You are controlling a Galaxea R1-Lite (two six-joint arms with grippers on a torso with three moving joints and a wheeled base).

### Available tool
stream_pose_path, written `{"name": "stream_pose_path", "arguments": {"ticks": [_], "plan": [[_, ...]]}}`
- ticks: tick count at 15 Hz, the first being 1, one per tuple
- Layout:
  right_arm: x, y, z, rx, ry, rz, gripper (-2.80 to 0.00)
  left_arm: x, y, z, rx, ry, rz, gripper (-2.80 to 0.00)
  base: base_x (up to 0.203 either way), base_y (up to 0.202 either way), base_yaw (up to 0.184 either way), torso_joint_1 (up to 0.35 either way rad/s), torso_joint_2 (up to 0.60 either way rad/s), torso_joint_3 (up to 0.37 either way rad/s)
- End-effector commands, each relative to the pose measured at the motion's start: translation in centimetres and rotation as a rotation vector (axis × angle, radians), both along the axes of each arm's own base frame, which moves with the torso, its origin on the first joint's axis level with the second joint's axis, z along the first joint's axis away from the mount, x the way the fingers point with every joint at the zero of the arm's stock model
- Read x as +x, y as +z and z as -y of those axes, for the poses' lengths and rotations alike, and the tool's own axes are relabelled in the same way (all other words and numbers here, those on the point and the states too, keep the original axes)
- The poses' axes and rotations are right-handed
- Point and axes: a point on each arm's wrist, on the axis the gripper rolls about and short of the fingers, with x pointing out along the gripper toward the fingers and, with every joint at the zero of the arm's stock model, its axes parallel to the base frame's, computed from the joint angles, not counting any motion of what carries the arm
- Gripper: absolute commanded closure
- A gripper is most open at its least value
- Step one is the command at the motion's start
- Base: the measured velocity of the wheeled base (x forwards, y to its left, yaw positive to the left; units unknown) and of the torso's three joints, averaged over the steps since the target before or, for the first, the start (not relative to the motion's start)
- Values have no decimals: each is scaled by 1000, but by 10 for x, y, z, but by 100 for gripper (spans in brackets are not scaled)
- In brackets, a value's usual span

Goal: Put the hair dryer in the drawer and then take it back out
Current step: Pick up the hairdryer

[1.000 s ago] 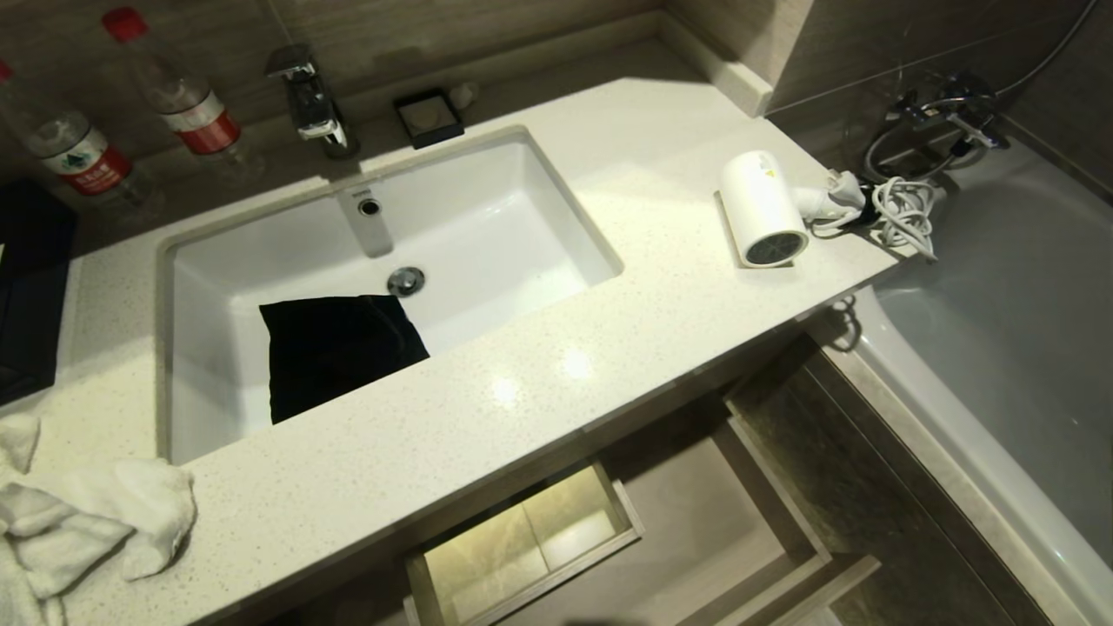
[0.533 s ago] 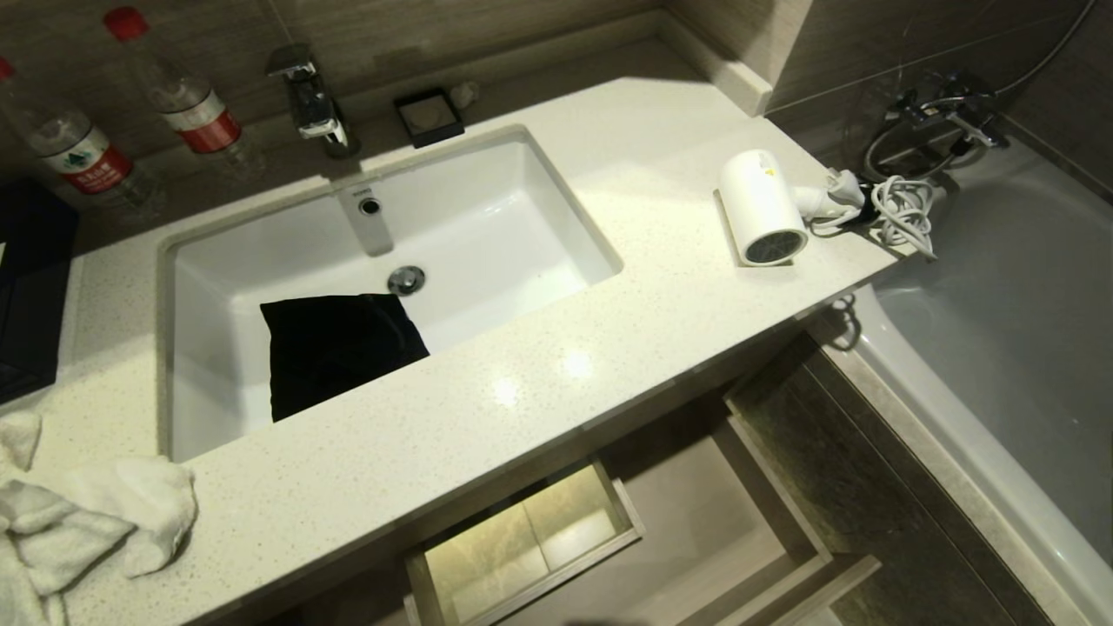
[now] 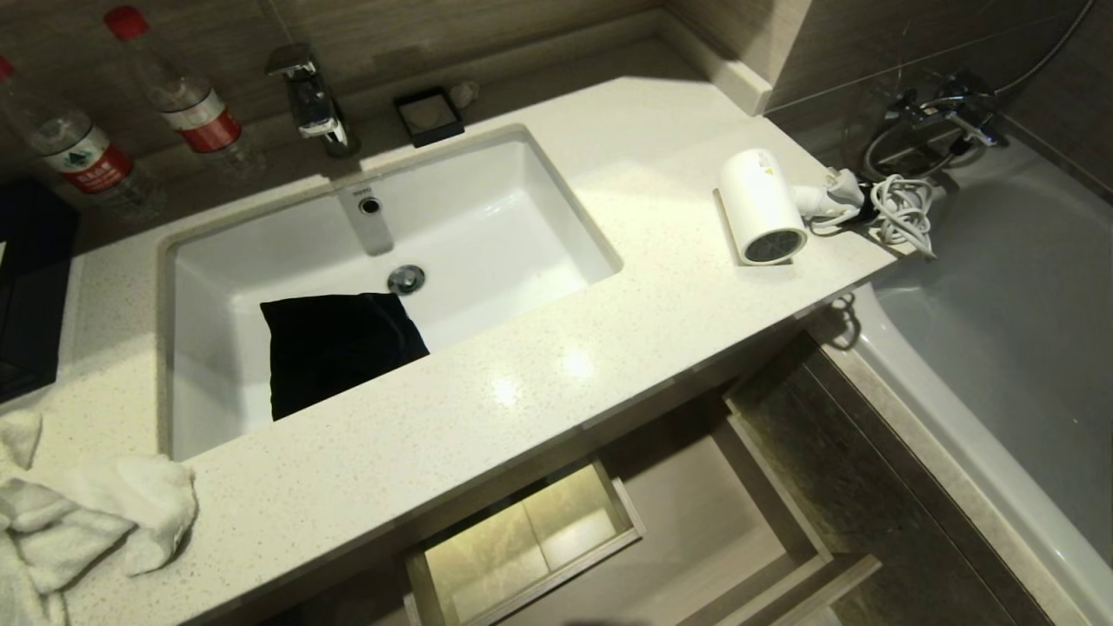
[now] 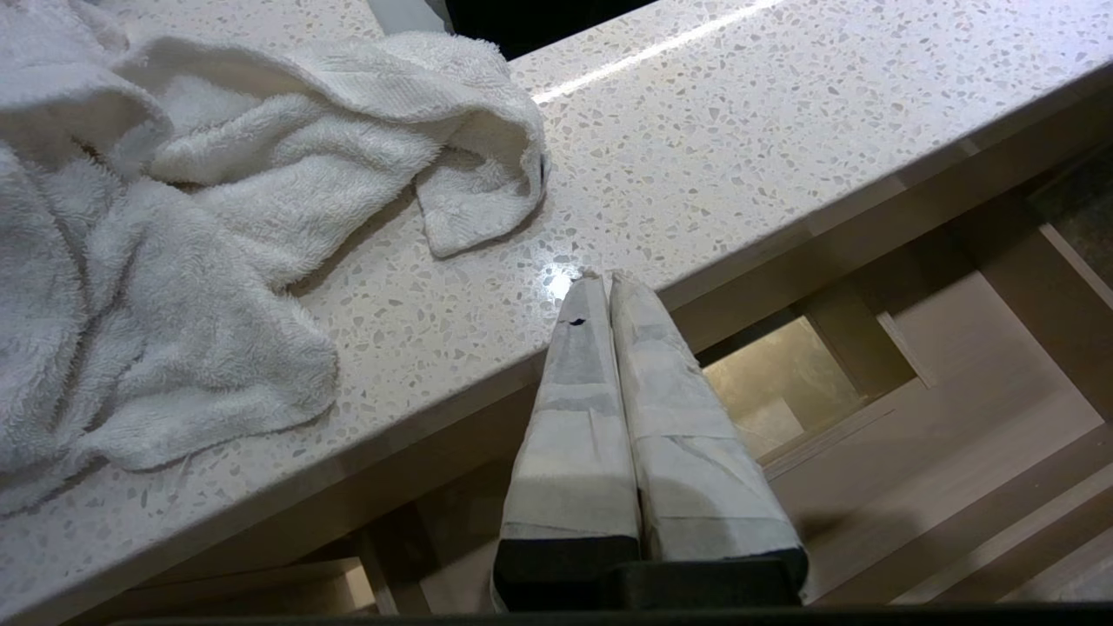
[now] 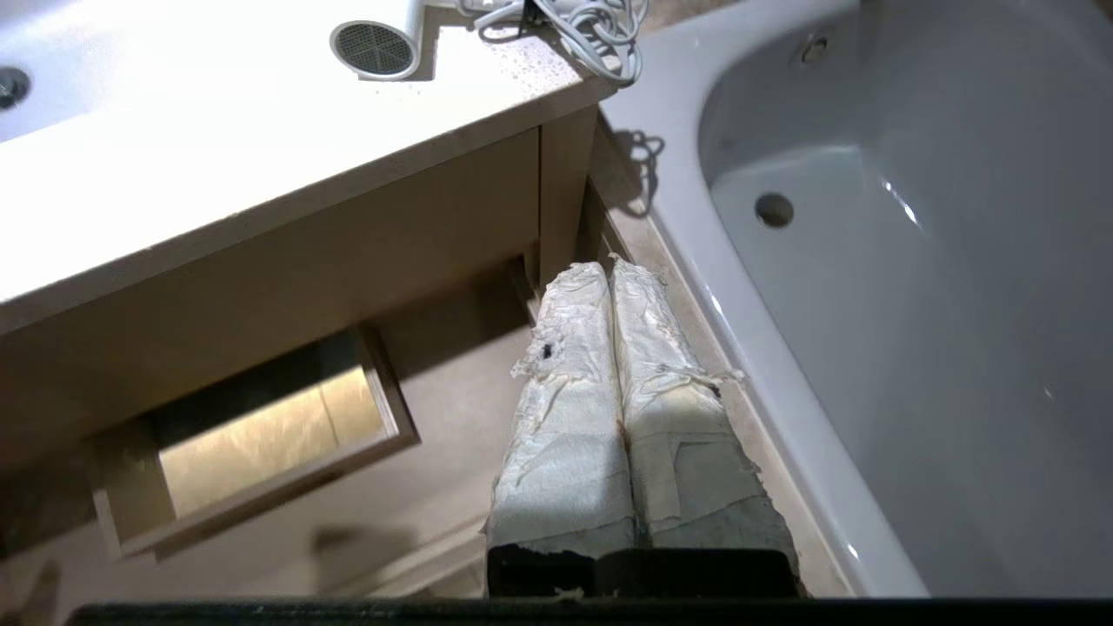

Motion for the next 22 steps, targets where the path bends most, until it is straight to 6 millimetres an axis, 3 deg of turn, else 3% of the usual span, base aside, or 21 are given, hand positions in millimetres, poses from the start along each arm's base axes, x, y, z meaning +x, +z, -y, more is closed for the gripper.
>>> {"name": "stream_pose_path", "arguments": {"ticks": [1, 3, 11, 15, 18, 20, 22], "plan": [[66, 44, 0, -6, 1, -193, 0, 0, 0, 0, 0, 0, 0, 0, 0, 0, 0, 0, 0, 0], [89, 58, 0, -24, 19, -271, 0, 0, 0, 0, 0, 0, -1, 0, 0, 0, 0, 0, 0, 0], [208, 56, -5, -147, 178, -529, 0, 0, 0, 0, 0, 0, 0, 0, 0, 0, 0, 0, 0, 0], [222, 45, 0, -407, 308, -586, 0, 0, 0, 0, 0, 0, -1, 0, 0, 0, 0, 0, 0, 0], [232, 30, 17, -641, 358, -688, 0, 0, 0, 0, 0, 0, 0, 0, 0, 0, 0, 0, 0, 0], [241, 22, 19, -646, 370, -787, 0, 0, 0, 0, 0, 0, -1, 0, 0, 0, 0, 0, 0, 0], [266, 18, 21, -625, 379, -813, 0, 0, 0, 0, 0, 0, 0, 0, 0, 0, 0, 0, 0, 0]]}}
